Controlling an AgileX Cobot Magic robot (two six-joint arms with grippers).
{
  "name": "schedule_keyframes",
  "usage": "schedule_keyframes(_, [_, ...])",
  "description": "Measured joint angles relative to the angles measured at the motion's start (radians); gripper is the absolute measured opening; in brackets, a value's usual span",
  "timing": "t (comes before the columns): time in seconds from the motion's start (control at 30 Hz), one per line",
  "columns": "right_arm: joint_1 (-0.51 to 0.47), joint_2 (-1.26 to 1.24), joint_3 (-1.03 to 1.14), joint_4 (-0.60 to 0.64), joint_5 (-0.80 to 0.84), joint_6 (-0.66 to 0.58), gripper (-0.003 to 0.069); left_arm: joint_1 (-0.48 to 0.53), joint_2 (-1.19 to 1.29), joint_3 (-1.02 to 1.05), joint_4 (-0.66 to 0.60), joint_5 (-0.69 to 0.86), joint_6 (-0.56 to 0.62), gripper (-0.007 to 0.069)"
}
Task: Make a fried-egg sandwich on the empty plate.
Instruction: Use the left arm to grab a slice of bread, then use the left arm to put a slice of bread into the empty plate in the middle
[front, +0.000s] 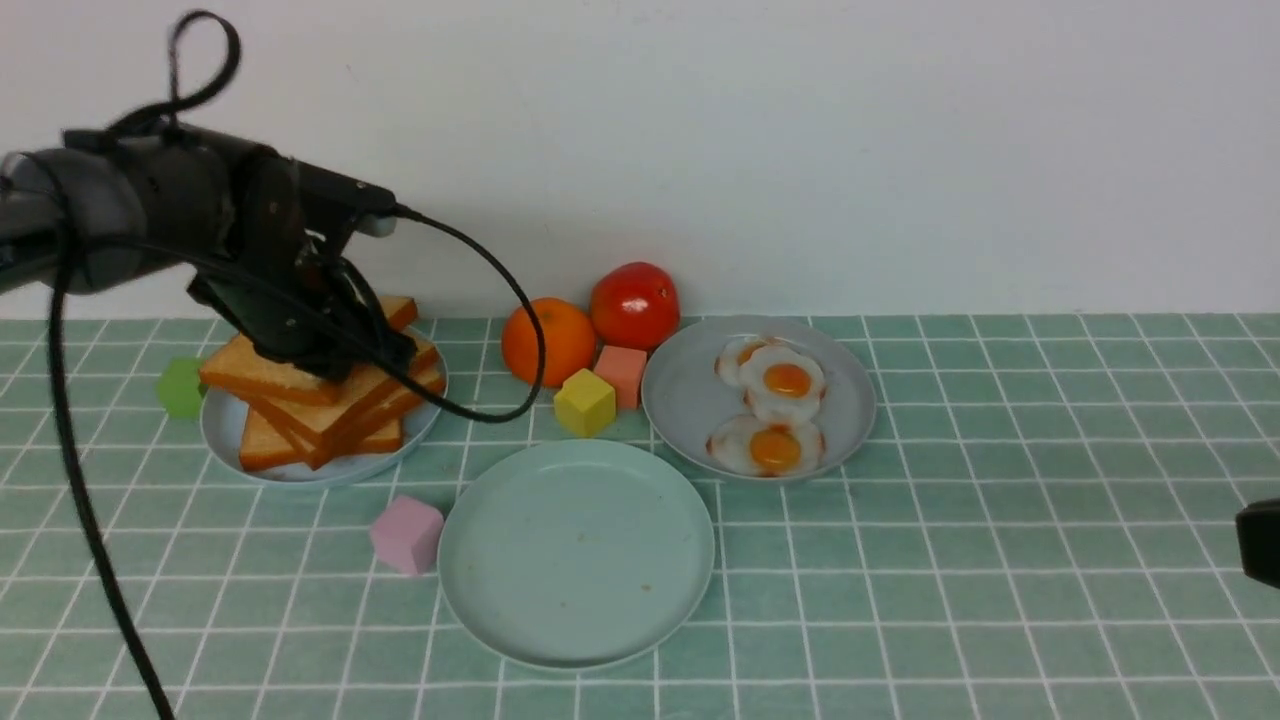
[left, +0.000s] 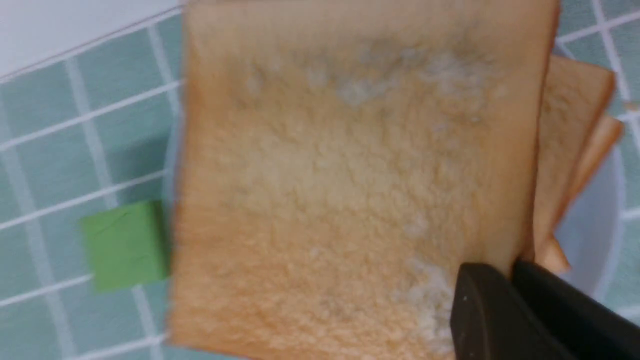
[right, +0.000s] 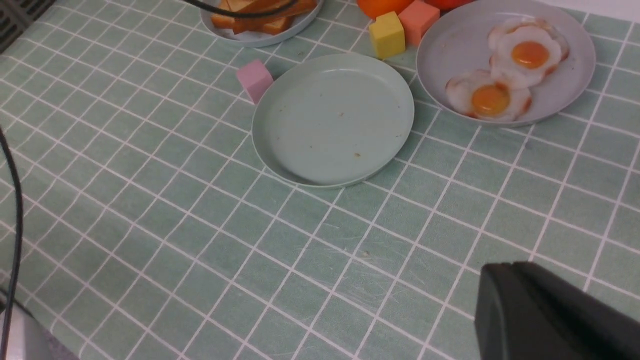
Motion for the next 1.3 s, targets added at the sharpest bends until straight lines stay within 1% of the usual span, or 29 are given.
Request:
schedule_keyframes(0.07, [0.0,0.0,0.0,0.0,0.0,0.0,0.0022,-0.018,-0.06,0.002,0.0,0.03,0.0,0.0021])
schedule_keyframes(0.17, [0.0,0.0,0.0,0.0,0.0,0.0,0.0022,-0.088,-0.172,0.039,-0.003,0.049,0.023,0.0021])
schedule_keyframes(0.2, [0.0,0.0,0.0,0.0,0.0,0.0,0.0022,-0.095,-0.18,0.044,-0.003,0.049,0.023,0.0021])
schedule_keyframes(0.23, [0.0,0.0,0.0,0.0,0.0,0.0,0.0022,-0.169,-0.241,0.103,-0.011,0.046,0.06,0.0021])
schedule_keyframes(0.3, [0.0,0.0,0.0,-0.001,0.0,0.0,0.0022,-0.279,-0.3,0.184,-0.022,0.037,0.08,0.0021])
schedule_keyframes(0.33, [0.0,0.0,0.0,-0.002,0.0,0.0,0.0022,-0.29,-0.305,0.184,-0.025,0.037,0.08,0.0021])
schedule_keyframes(0.37, [0.0,0.0,0.0,-0.005,0.0,0.0,0.0023,-0.365,-0.327,0.242,-0.034,0.032,0.077,0.0021])
schedule_keyframes(0.4, [0.0,0.0,0.0,-0.007,0.0,0.0,0.0024,-0.413,-0.333,0.282,-0.035,0.026,0.071,0.0021])
schedule_keyframes(0.47, [0.0,0.0,0.0,-0.01,0.0,0.0,0.0025,-0.485,-0.331,0.35,-0.017,-0.001,0.049,0.0021])
schedule_keyframes(0.53, [0.0,0.0,0.0,-0.01,0.001,0.0,0.0027,-0.526,-0.312,0.39,0.028,-0.029,0.021,0.0021])
schedule_keyframes(0.67, [0.0,0.0,0.0,-0.007,0.013,0.0,0.0032,-0.545,-0.249,0.407,0.114,-0.076,-0.075,0.0021])
schedule_keyframes(0.73, [0.0,0.0,0.0,-0.003,0.015,0.0,0.0032,-0.545,-0.219,0.407,0.14,-0.098,-0.095,0.0021])
schedule_keyframes(0.9, [0.0,0.0,0.0,0.029,0.017,0.0,0.0032,-0.545,-0.168,0.407,0.154,-0.129,-0.101,0.0021])
schedule_keyframes(1.0, [0.0,0.0,0.0,0.041,0.022,0.0,0.0032,-0.545,-0.149,0.407,0.157,-0.131,-0.101,0.0041])
schedule_keyframes(1.03, [0.0,0.0,0.0,0.042,0.024,0.0,0.0032,-0.545,-0.147,0.407,0.157,-0.131,-0.101,0.0074])
schedule_keyframes(1.07, [0.0,0.0,0.0,0.042,0.024,0.0,0.0032,-0.545,-0.147,0.407,0.157,-0.133,-0.101,0.008])
schedule_keyframes(1.2, [0.0,0.003,0.0,0.038,0.024,0.031,0.0048,-0.545,-0.147,0.4,0.14,-0.141,-0.104,0.0249])
schedule_keyframes(1.23, [0.0,0.011,0.0,0.038,0.022,0.048,0.0062,-0.545,-0.148,0.393,0.129,-0.137,-0.105,0.0307])
schedule_keyframes(1.27, [0.0,0.016,0.0,0.038,0.022,0.055,0.0074,-0.545,-0.151,0.388,0.12,-0.136,-0.106,0.0335])
schedule_keyframes(1.3, [0.0,0.031,0.0,0.038,0.022,0.065,0.0087,-0.546,-0.158,0.379,0.1,-0.129,-0.114,0.0382])
